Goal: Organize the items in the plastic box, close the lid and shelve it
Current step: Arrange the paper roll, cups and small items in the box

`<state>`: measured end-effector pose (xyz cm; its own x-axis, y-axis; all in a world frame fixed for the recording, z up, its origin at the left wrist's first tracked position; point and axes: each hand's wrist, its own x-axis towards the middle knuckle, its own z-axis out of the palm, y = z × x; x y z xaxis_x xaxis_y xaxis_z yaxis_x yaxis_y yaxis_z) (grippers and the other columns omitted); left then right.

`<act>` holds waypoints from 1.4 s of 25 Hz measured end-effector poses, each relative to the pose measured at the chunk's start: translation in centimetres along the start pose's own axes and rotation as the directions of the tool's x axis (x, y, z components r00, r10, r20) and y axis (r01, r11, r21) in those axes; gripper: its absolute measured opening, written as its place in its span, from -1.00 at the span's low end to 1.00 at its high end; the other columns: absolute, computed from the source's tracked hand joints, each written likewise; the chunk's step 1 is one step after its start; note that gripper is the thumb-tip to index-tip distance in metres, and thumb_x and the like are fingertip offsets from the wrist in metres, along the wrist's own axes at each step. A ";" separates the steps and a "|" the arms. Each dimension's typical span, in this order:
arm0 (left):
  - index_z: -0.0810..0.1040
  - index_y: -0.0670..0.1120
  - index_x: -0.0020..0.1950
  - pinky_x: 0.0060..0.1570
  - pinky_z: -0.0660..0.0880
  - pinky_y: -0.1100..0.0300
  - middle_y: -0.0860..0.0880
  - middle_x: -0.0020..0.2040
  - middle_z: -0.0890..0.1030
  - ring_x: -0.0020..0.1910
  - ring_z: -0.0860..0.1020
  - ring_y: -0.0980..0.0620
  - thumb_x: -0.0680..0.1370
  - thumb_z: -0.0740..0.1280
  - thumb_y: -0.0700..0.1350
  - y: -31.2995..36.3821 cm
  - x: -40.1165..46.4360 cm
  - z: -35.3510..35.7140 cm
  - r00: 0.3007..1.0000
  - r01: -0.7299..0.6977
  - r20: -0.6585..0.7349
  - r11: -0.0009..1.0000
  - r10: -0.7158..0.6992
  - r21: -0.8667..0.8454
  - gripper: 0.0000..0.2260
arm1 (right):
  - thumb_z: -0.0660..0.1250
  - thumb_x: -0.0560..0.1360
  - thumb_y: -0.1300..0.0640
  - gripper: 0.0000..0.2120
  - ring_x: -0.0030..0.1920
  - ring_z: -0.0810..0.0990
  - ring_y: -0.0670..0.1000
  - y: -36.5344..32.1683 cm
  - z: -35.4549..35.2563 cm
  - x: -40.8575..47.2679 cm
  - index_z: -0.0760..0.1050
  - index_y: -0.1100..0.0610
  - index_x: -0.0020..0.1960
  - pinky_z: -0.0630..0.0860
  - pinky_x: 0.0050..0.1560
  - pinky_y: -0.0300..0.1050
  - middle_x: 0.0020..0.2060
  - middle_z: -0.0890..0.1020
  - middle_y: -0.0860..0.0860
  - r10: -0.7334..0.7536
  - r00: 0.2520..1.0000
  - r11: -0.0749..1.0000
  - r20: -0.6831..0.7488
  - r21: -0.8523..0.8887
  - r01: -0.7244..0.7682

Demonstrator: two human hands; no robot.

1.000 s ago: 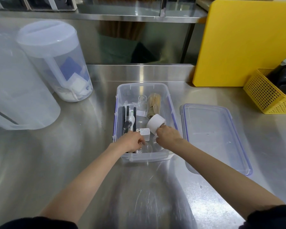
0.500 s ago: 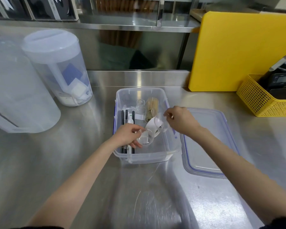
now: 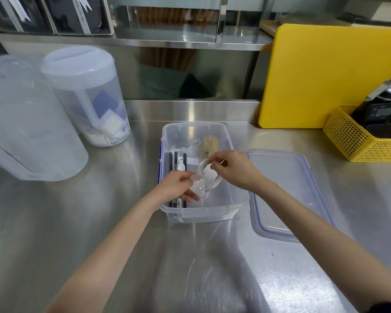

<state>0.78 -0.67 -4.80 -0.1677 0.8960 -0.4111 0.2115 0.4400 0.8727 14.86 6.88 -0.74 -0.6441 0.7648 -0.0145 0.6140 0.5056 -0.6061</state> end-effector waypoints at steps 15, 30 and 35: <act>0.33 -0.07 0.39 -0.39 0.53 0.46 0.05 -0.19 0.53 -0.37 0.55 0.19 0.54 0.25 -0.32 1.2 -1.5 -0.3 0.990 -0.058 0.125 0.998 0.061 -0.026 -0.56 | 0.12 0.57 0.23 -0.71 -0.31 0.59 0.05 1.1 1.8 0.7 0.50 0.20 0.22 0.60 -0.28 -0.28 -0.13 0.56 0.05 0.165 0.978 0.969 0.127 0.162 -0.184; 0.40 -0.06 0.29 -0.05 0.46 0.25 0.00 -0.02 0.58 -0.12 0.53 0.07 0.45 0.39 -0.04 0.7 3.3 -3.3 0.932 -0.189 -0.282 0.970 0.227 0.155 -0.57 | 0.11 0.59 0.16 -0.69 0.09 0.58 0.13 2.2 1.2 10.2 0.47 0.22 0.26 0.50 0.16 -0.05 0.16 0.60 0.17 0.190 0.979 0.978 0.078 0.071 -0.196; 0.41 -0.02 0.27 -0.14 0.40 0.34 0.08 -0.02 0.52 -0.16 0.48 0.26 0.43 0.40 0.00 0.4 5.1 -5.1 0.872 -0.226 -0.410 0.962 0.269 0.150 -0.57 | 0.25 0.53 0.13 -0.51 0.38 0.35 0.18 4.2 4.1 15.8 0.25 0.10 0.44 0.33 0.37 0.03 0.42 0.32 0.17 0.080 0.968 0.904 0.239 -0.426 0.030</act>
<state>-4.92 3.74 -5.22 -0.4843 0.8747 -0.0159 0.3863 0.2302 0.8932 5.37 19.46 -6.77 -0.6829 0.6854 -0.2527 0.7302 0.6503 -0.2094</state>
